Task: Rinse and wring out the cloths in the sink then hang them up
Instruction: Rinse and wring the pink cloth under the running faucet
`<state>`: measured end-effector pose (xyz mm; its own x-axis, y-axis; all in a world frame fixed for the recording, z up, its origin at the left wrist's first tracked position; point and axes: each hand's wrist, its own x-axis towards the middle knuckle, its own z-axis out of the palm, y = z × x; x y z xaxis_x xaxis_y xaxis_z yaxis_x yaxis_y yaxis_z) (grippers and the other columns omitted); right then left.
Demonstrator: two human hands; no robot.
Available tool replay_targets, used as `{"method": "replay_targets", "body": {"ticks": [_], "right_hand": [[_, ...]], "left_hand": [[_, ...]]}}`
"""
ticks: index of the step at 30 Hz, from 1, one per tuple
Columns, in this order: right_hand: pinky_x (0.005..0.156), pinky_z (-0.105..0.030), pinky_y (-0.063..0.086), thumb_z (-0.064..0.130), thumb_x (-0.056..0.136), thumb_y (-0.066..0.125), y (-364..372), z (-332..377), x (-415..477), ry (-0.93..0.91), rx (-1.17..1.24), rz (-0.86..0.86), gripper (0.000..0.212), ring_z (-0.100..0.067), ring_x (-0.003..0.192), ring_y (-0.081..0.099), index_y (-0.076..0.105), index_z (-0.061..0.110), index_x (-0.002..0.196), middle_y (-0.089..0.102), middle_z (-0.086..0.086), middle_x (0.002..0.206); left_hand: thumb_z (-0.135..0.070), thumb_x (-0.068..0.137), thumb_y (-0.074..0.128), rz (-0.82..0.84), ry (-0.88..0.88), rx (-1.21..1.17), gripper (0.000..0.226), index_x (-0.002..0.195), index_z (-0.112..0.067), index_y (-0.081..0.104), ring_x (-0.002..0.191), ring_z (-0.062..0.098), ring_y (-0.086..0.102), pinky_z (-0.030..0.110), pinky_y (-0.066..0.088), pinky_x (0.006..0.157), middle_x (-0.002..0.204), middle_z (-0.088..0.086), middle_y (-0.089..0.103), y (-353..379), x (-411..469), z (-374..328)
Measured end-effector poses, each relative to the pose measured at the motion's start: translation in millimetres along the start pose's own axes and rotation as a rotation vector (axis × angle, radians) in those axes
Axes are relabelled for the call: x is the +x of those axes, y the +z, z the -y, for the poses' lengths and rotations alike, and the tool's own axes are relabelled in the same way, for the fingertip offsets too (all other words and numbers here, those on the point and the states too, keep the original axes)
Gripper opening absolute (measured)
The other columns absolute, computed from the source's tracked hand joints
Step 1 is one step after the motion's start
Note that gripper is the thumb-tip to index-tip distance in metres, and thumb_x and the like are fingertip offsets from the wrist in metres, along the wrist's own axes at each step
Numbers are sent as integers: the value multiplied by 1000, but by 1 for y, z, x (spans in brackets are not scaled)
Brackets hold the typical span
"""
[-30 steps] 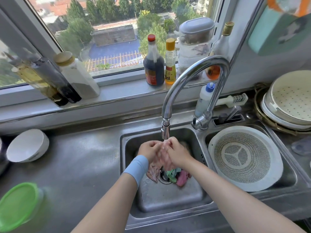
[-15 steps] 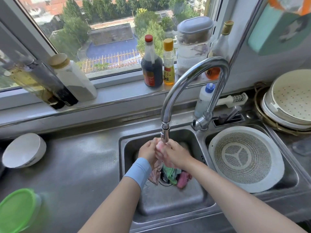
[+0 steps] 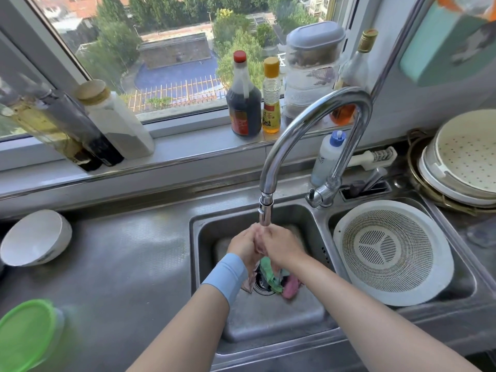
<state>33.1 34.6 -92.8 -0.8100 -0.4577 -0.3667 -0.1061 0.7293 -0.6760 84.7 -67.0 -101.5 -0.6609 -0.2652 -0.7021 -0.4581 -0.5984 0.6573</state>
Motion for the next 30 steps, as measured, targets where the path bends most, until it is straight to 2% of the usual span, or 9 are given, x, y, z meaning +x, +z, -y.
{"method": "replay_targets", "body": {"ticks": [3, 6, 13, 19, 22, 24, 26, 28, 30], "right_hand": [[86, -41, 50, 41, 94, 32, -7, 0, 8, 136, 12, -88, 42, -35, 101, 63, 63, 15, 84, 70, -16, 103], [78, -37, 48, 28, 98, 33, 3, 5, 3, -8, -181, 1, 36, -38, 100, 65, 64, 13, 88, 69, -17, 104], [79, -36, 51, 27, 104, 33, 0, 2, 6, 48, -287, -116, 35, -34, 104, 65, 64, 11, 108, 67, -9, 111], [69, -36, 44, 44, 100, 32, 5, 5, 4, -13, -256, -65, 43, -36, 96, 65, 63, 15, 97, 69, -11, 101], [67, -33, 46, 50, 93, 45, -9, 0, 15, 81, 50, 50, 35, -24, 80, 64, 64, 22, 80, 68, -2, 81], [57, -28, 41, 52, 81, 51, -13, -1, 16, 116, 239, 99, 34, -9, 57, 59, 63, 24, 66, 65, 4, 59], [54, -24, 42, 44, 79, 60, -12, -10, 14, 148, 327, 135, 16, -3, 56, 57, 64, 29, 81, 65, 7, 68], [57, -21, 45, 30, 83, 68, -19, -21, 13, 87, 207, 227, 15, -5, 68, 58, 60, 30, 95, 63, 13, 80], [54, -23, 39, 26, 89, 63, -27, -29, 14, 23, -13, 310, 18, -9, 61, 50, 58, 23, 72, 56, 12, 62]], "left_hand": [[-13, 88, 62, 34, 10, 6, 19, 98, -1, 74, 65, 23, 58, 33, 55, 65, 78, 15, 60, 7, -4, 6], [-8, 91, 57, -38, -10, -37, 18, 90, -2, 75, 53, 20, 56, 26, 47, 53, 68, 13, 63, -2, -1, 0], [-13, 87, 59, -25, 44, 29, 21, 93, -4, 77, 83, 25, 63, 40, 52, 85, 95, 17, 73, 10, -7, 4], [-12, 90, 56, -72, 46, 94, 23, 98, -2, 74, 59, 17, 51, 24, 43, 58, 66, 6, 60, 8, -7, -8], [-32, 88, 65, 5, 110, 393, 27, 89, -6, 70, 55, 14, 50, 21, 41, 48, 65, 2, 61, 9, -11, -6], [-33, 84, 73, -36, 171, 548, 24, 86, -9, 70, 60, 16, 56, 24, 47, 52, 73, 2, 70, 0, -6, -18], [-22, 86, 71, -121, 217, 623, 8, 89, -15, 73, 71, 17, 63, 30, 56, 67, 86, 5, 74, -13, 4, -32], [-24, 89, 63, -208, 259, 736, 15, 85, -13, 72, 72, 17, 59, 31, 53, 70, 82, 3, 71, -25, 10, -41], [-31, 92, 58, -226, 276, 805, 30, 70, -11, 60, 65, 19, 49, 30, 43, 64, 68, 2, 57, -32, 12, -43]]}}
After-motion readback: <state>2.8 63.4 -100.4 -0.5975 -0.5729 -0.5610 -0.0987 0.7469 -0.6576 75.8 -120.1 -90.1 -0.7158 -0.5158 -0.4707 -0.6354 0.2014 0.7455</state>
